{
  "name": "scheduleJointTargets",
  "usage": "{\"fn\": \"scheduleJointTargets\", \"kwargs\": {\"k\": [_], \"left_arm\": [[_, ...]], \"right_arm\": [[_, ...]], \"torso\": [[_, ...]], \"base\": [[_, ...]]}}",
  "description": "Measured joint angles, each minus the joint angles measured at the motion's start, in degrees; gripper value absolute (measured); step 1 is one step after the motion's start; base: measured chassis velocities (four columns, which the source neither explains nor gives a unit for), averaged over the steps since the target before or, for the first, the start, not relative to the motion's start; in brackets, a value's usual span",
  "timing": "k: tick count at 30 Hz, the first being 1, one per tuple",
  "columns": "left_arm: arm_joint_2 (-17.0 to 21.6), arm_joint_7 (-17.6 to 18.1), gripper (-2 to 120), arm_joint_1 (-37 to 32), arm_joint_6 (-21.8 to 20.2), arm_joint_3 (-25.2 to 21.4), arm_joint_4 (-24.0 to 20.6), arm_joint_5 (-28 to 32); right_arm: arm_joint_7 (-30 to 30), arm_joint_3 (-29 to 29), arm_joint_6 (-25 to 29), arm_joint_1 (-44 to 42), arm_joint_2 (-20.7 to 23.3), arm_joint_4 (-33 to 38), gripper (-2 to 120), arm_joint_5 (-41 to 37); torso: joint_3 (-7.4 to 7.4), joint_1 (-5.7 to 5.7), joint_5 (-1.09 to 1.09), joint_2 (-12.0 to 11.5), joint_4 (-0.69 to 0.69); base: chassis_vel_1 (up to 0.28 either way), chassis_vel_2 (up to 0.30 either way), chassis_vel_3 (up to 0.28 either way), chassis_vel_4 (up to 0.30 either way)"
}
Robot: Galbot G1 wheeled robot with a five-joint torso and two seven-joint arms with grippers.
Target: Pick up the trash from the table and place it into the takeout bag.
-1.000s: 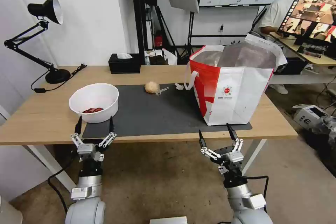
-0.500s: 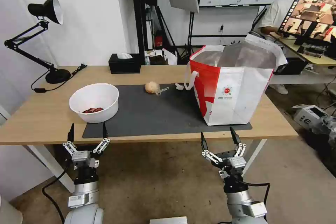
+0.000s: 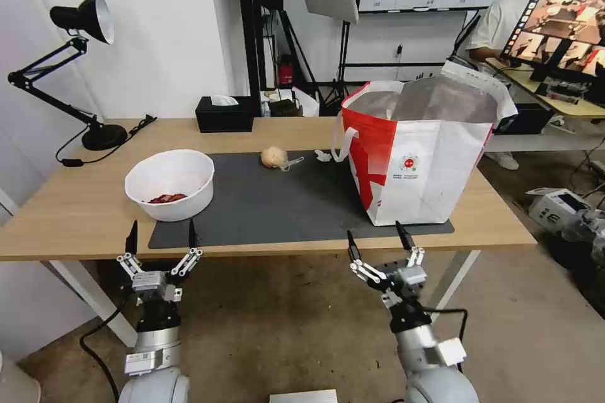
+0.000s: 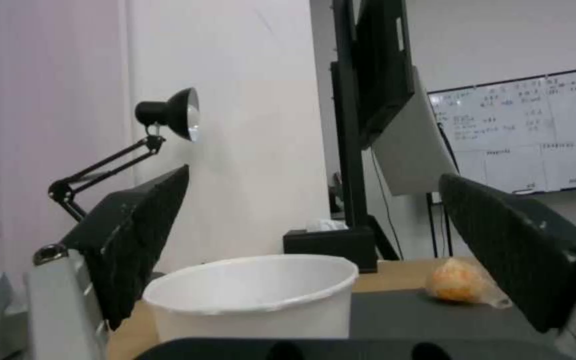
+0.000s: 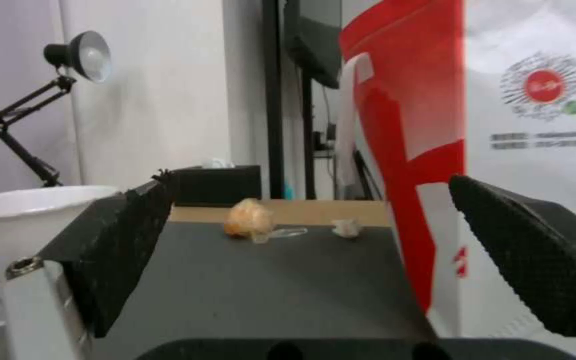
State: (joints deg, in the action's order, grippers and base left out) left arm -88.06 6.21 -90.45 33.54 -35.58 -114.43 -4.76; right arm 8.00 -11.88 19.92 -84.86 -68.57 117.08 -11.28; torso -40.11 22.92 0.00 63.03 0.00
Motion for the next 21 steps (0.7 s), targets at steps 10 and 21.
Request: {"fn": "scheduleJointTargets", "kwargs": {"k": [10,21], "left_arm": [[-1.0,-0.1,100,-0.1,-0.2,0.8,-0.5,-1.2],[-1.9,-0.1,100,-0.3,-0.1,1.4,-0.4,-1.6]], "right_arm": [[4.4,11.0,-9.0,15.6,5.1,-5.1,100,-11.4],[9.8,22.2,-13.4,32.6,2.3,-15.9,100,-17.7]], "torso": [[0.0,0.0,0.0,0.0,0.0],[-0.01,0.01,0.01,0.0,0.01]], "base": [[0.0,0.0,0.0,0.0],[0.0,0.0,0.0,0.0]]}}
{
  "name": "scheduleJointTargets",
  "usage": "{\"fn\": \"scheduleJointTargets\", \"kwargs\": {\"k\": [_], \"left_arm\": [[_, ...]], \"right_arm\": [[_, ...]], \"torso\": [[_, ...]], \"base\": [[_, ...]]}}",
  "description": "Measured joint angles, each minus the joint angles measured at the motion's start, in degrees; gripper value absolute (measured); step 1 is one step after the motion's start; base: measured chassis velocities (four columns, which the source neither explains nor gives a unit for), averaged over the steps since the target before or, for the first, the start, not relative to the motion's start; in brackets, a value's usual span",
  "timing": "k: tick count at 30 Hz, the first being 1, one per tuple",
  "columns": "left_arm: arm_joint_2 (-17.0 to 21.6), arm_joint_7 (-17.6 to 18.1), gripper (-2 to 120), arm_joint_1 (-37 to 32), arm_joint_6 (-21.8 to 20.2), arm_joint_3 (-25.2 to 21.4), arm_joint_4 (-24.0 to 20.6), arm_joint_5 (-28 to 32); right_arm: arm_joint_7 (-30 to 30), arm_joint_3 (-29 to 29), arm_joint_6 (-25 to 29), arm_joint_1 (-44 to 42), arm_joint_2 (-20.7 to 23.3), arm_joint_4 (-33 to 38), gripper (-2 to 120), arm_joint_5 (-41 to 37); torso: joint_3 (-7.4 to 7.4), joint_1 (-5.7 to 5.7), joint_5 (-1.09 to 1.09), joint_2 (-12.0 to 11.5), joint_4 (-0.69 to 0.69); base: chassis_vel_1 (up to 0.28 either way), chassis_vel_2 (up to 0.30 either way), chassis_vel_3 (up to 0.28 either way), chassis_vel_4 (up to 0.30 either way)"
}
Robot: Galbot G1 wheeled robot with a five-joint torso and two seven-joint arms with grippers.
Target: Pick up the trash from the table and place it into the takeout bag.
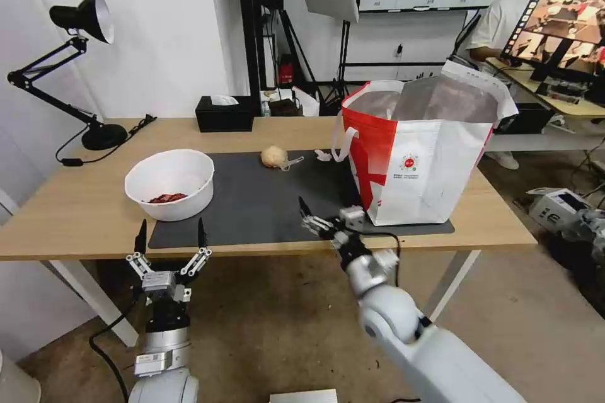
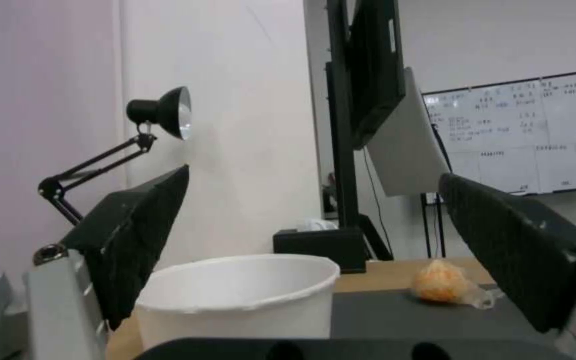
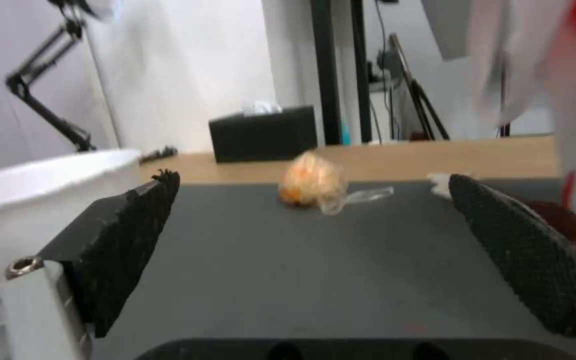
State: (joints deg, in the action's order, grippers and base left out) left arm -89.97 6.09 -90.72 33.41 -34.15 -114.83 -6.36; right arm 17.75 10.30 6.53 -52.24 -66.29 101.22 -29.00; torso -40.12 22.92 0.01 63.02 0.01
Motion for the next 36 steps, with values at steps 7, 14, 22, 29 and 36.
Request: {"fn": "scheduleJointTargets", "kwargs": {"k": [7,14,22,29,36], "left_arm": [[-0.6,0.0,100,0.1,0.4,0.7,0.4,0.0],[-1.0,0.0,100,0.6,0.6,1.1,0.7,0.0],[-1.3,0.1,100,1.3,1.1,1.5,1.2,0.2],[-1.3,0.2,100,1.6,1.7,1.7,2.2,0.3],[-1.3,0.2,100,2.1,1.8,2.3,2.6,0.4]], "right_arm": [[8.6,5.8,-3.4,8.1,-3.7,-7.2,100,0.1],[12.3,9.1,-5.4,16.2,-6.5,-13.5,100,-1.5],[17.4,11.9,-6.7,23.1,-11.6,-22.5,100,-3.4],[22.2,13.2,-7.1,27.1,-14.7,-28.5,100,-6.8],[23.7,12.2,-7.0,30.1,-16.4,-33.8,100,-10.5]], "torso": [[0.0,0.0,0.0,0.0,-0.01],[0.01,0.0,0.0,0.0,-0.01],[0.0,0.0,0.0,0.0,0.0],[0.0,0.0,0.0,0.0,0.0],[0.01,0.0,0.0,0.0,0.0]], "base": [[0.0,0.0,0.0,0.0],[0.0,0.0,0.0,0.0],[0.0,0.0,0.0,0.0],[0.0,0.0,0.0,0.0],[0.0,0.0,0.0,0.0]]}}
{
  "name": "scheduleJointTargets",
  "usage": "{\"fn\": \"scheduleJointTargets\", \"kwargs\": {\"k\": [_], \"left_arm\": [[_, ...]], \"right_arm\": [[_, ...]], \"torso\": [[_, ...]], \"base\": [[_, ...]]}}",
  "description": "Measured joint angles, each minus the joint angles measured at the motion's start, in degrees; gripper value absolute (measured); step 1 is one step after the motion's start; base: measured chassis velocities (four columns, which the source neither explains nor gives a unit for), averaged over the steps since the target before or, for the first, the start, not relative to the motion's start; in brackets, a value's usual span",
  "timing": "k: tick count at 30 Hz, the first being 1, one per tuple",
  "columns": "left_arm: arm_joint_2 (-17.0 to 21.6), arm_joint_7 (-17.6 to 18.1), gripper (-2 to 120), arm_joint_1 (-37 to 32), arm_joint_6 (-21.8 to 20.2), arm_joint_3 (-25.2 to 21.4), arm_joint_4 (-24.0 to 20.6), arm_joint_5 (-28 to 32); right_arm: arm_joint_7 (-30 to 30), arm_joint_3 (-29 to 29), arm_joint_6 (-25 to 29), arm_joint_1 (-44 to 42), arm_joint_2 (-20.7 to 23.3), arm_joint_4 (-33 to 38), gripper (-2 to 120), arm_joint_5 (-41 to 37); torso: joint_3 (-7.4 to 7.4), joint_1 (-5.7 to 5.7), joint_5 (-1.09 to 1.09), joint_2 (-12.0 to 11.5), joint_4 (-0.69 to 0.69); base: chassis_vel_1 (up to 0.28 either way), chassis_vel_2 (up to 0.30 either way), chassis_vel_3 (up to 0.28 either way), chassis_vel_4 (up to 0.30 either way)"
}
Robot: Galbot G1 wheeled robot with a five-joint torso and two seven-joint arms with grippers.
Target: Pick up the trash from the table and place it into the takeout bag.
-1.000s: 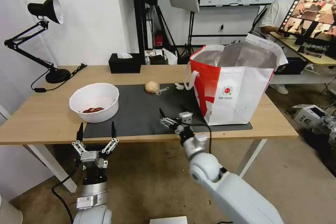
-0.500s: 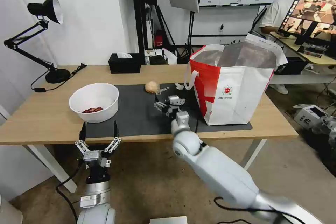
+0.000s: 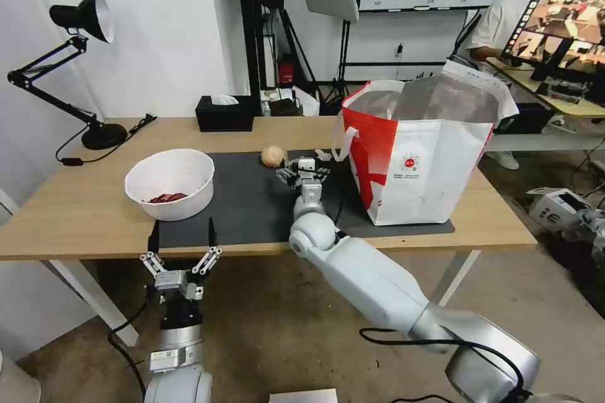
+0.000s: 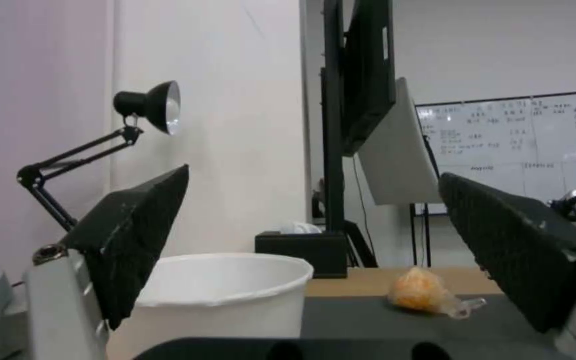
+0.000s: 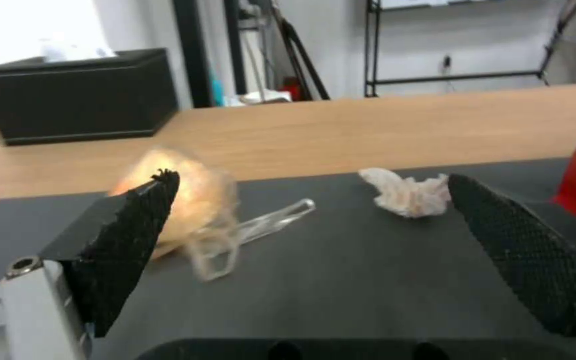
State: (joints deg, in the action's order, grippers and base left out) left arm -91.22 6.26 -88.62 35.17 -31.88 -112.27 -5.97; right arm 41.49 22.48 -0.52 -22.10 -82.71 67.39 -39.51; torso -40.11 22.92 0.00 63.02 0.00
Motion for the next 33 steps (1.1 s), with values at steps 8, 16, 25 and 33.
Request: {"fn": "scheduleJointTargets", "kwargs": {"k": [8,16,25,33], "left_arm": [[0.0,0.0,100,0.4,0.1,0.2,0.4,0.1],[0.0,0.1,100,0.4,0.4,0.2,0.6,0.3],[0.0,0.1,100,0.3,0.6,0.3,0.5,0.8],[0.0,0.1,100,0.2,0.8,0.5,0.4,1.0]], "right_arm": [[-1.3,-2.6,0.6,2.3,-1.4,-6.3,100,-0.4],[-2.0,-4.3,0.9,4.1,-3.5,-11.1,100,-1.0],[-4.1,-6.4,1.5,5.8,-6.4,-18.0,100,-1.1],[-6.7,-7.9,2.6,7.3,-7.3,-22.0,100,-0.7]], "torso": [[0.0,0.0,0.0,0.0,-0.01],[0.0,0.0,0.0,0.0,0.0],[0.0,-0.01,0.0,0.0,0.0],[0.0,0.0,0.0,0.0,0.0]], "base": [[0.0,0.0,0.0,0.0],[0.0,0.0,0.0,0.0],[0.0,0.0,0.0,0.0],[0.0,0.0,0.0,0.0]]}}
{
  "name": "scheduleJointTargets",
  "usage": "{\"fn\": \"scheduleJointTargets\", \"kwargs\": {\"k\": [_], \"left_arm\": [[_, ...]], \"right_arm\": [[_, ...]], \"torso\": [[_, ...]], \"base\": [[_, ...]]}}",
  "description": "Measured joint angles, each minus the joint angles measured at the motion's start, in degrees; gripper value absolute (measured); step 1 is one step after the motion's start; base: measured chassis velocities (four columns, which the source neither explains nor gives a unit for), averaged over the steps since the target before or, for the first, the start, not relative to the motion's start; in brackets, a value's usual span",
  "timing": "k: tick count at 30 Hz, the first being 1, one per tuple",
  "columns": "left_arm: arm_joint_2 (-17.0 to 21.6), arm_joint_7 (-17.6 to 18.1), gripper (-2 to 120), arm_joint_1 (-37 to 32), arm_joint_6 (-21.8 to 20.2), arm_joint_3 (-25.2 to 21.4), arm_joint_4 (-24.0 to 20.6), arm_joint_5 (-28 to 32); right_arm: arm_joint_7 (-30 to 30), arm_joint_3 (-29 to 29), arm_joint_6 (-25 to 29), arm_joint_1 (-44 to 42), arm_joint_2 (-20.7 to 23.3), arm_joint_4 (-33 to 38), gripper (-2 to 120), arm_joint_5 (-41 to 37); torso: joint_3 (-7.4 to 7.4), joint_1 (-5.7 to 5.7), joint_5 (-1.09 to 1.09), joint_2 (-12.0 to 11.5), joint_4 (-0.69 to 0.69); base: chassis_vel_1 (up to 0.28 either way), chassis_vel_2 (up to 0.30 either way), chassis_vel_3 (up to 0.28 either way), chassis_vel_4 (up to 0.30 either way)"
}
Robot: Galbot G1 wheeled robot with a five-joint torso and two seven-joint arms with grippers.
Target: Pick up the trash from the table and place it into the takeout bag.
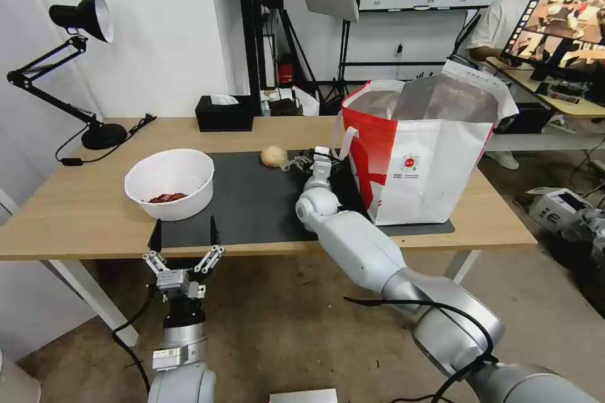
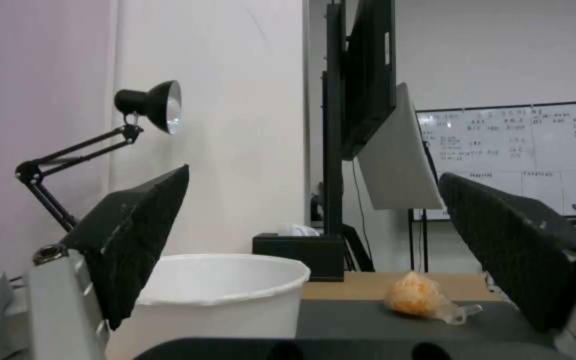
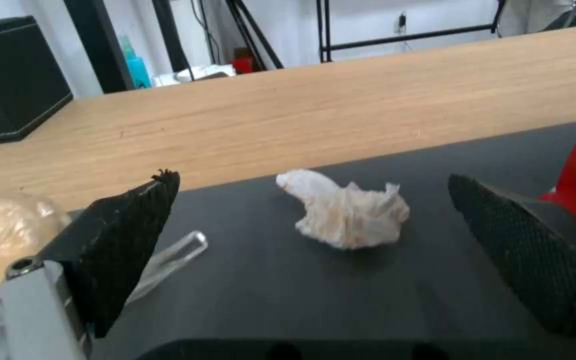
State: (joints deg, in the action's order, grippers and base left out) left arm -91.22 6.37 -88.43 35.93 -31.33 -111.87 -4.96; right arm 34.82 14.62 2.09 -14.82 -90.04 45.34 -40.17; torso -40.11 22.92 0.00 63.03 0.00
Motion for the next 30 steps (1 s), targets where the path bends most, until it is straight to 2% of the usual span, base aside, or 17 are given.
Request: {"fn": "scheduleJointTargets", "kwargs": {"k": [12,30], "left_arm": [[0.0,0.0,100,0.1,0.0,0.3,-0.1,0.0],[0.0,0.0,100,0.6,0.0,0.4,0.5,0.0]], "right_arm": [[-3.1,-2.3,0.6,1.9,0.0,-4.6,100,-0.1],[-7.6,-2.7,0.1,3.1,0.0,-7.9,100,-0.8]], "torso": [[0.0,0.0,0.0,0.0,0.0],[0.0,0.0,0.0,0.0,0.0]], "base": [[0.0,0.0,0.0,0.0],[0.0,0.0,0.0,0.0]]}}
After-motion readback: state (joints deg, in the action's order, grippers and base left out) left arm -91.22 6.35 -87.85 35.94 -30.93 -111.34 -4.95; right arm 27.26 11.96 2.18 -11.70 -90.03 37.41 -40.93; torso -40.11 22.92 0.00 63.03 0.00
